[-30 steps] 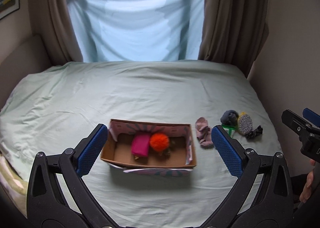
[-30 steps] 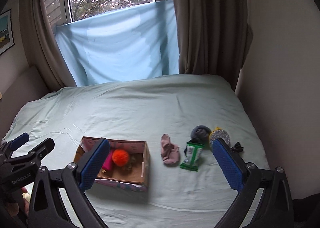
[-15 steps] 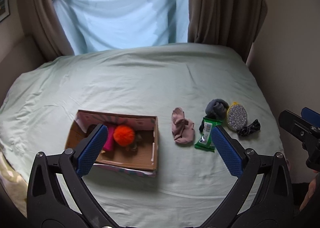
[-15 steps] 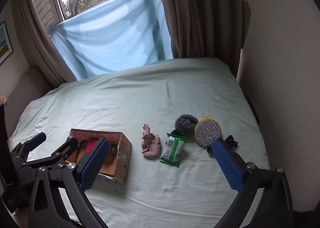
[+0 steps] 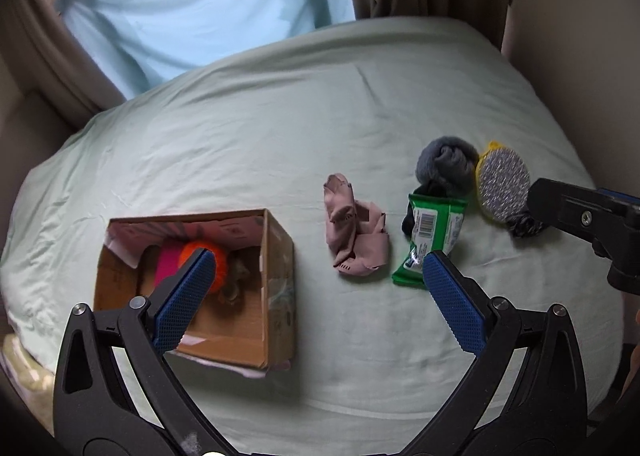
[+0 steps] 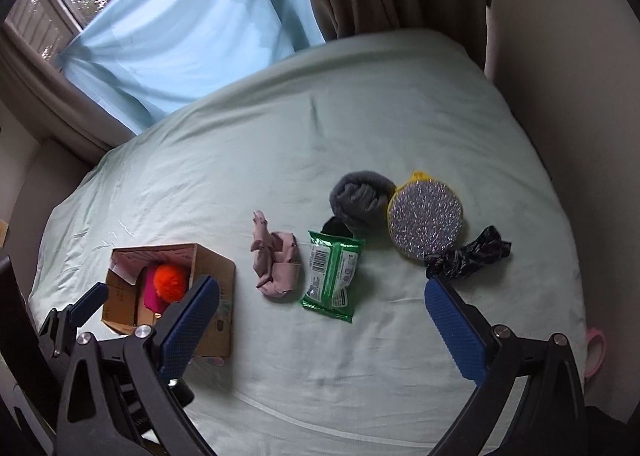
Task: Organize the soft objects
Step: 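Move both tools toward the pink sock and green wet-wipe pack, then grasp the pink sock with the left tool while the right tool grasps the green wipe pack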
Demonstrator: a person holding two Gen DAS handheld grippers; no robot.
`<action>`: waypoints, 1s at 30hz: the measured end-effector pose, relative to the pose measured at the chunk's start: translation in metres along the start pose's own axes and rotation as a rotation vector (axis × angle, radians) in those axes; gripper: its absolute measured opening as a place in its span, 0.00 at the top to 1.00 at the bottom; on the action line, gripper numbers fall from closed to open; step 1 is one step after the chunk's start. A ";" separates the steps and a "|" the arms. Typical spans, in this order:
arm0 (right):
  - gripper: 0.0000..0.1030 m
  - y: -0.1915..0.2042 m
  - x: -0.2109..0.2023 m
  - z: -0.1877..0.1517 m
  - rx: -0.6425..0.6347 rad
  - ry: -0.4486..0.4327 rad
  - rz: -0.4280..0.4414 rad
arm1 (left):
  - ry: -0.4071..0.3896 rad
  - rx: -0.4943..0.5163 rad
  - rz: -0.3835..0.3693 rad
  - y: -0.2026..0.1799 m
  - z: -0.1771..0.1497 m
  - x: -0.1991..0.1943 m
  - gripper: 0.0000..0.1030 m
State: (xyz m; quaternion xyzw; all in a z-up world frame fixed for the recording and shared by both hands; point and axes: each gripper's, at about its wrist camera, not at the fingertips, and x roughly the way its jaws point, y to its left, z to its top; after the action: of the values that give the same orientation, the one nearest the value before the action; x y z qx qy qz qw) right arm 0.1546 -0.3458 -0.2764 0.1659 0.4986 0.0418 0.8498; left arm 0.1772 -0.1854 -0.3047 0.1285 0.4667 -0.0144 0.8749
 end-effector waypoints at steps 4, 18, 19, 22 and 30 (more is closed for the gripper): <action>0.01 -0.011 0.042 0.002 0.039 0.060 0.011 | 0.030 0.086 0.024 -0.020 0.000 0.042 0.01; 0.13 -0.026 0.166 -0.008 0.142 0.263 0.018 | 0.177 0.254 -0.023 -0.048 0.001 0.153 0.02; 0.13 -0.027 0.171 -0.008 0.147 0.271 0.014 | 0.186 0.256 -0.031 -0.049 0.003 0.159 0.02; 0.16 -0.031 0.187 -0.007 0.173 0.297 0.014 | 0.212 0.261 -0.047 -0.053 0.006 0.178 0.02; 0.30 -0.036 0.220 -0.008 0.204 0.355 0.002 | 0.265 0.226 -0.093 -0.054 0.000 0.215 0.05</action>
State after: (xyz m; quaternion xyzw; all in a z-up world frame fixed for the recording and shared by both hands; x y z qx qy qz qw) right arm 0.2544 -0.3256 -0.4747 0.2418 0.6418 0.0205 0.7274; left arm 0.2903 -0.2171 -0.4923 0.2049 0.5789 -0.0900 0.7841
